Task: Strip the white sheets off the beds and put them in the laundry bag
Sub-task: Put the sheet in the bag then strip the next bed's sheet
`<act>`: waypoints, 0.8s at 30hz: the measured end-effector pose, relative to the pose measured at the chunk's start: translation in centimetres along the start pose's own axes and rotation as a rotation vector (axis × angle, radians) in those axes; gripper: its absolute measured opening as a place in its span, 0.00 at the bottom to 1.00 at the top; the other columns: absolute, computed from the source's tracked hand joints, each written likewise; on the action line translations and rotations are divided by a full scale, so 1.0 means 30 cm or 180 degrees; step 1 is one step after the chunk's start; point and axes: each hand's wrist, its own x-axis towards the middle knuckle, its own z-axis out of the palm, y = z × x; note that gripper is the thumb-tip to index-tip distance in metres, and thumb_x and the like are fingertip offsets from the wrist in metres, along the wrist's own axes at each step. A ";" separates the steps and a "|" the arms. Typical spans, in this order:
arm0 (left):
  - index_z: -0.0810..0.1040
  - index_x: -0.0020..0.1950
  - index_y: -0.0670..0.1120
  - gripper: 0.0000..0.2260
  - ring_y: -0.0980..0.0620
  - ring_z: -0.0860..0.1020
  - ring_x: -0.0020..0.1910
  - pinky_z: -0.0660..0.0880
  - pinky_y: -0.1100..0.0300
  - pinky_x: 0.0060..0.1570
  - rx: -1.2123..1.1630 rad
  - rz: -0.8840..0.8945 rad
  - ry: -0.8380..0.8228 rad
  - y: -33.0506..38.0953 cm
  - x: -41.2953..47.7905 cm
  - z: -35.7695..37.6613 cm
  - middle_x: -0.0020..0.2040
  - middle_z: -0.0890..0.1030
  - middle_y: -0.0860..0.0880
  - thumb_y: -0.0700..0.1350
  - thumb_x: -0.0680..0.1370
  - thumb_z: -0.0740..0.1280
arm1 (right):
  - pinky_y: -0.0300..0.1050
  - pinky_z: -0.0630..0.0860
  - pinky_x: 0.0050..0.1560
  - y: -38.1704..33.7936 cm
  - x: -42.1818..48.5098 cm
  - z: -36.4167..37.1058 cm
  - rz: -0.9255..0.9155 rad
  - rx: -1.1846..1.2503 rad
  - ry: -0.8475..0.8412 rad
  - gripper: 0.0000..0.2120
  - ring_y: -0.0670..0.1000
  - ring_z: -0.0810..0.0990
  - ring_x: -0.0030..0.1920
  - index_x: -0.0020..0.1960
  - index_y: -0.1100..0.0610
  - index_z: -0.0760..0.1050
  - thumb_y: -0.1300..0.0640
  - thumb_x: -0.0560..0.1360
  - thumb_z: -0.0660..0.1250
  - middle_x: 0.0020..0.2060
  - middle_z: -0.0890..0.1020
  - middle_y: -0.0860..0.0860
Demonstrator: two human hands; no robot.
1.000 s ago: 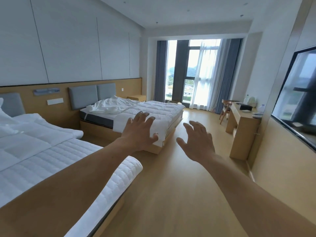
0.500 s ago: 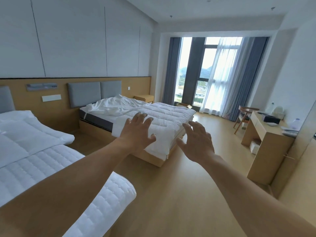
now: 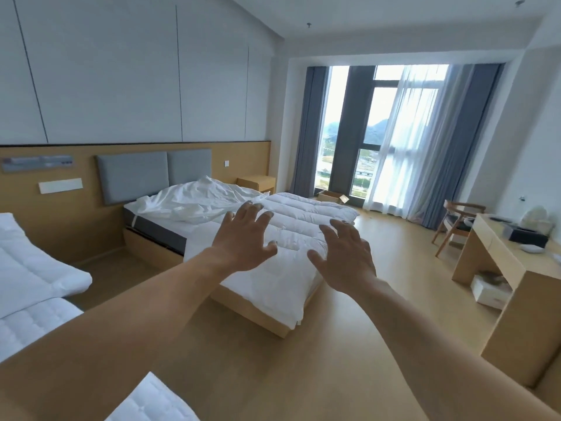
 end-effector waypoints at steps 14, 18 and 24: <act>0.57 0.79 0.51 0.31 0.48 0.49 0.79 0.54 0.45 0.76 0.0455 -0.0882 -0.0301 -0.289 0.628 0.331 0.80 0.54 0.48 0.61 0.79 0.58 | 0.58 0.54 0.76 0.060 0.907 0.376 -0.0936 0.0332 -0.0225 0.32 0.54 0.49 0.80 0.79 0.48 0.55 0.37 0.80 0.56 0.80 0.53 0.49; 0.57 0.79 0.51 0.30 0.47 0.49 0.79 0.54 0.44 0.75 0.0500 -0.1055 -0.0279 -0.463 0.779 0.407 0.80 0.54 0.48 0.60 0.79 0.58 | 0.57 0.54 0.77 -0.028 1.142 0.509 -0.1133 0.0387 -0.0255 0.32 0.54 0.49 0.80 0.79 0.49 0.56 0.37 0.80 0.56 0.80 0.53 0.49; 0.56 0.79 0.50 0.30 0.47 0.49 0.79 0.53 0.45 0.76 0.0489 -0.1251 -0.0156 -0.814 1.029 0.516 0.80 0.54 0.47 0.60 0.80 0.57 | 0.55 0.54 0.76 -0.203 1.547 0.681 -0.1286 0.0332 -0.0185 0.32 0.53 0.48 0.80 0.79 0.49 0.55 0.38 0.80 0.57 0.80 0.53 0.49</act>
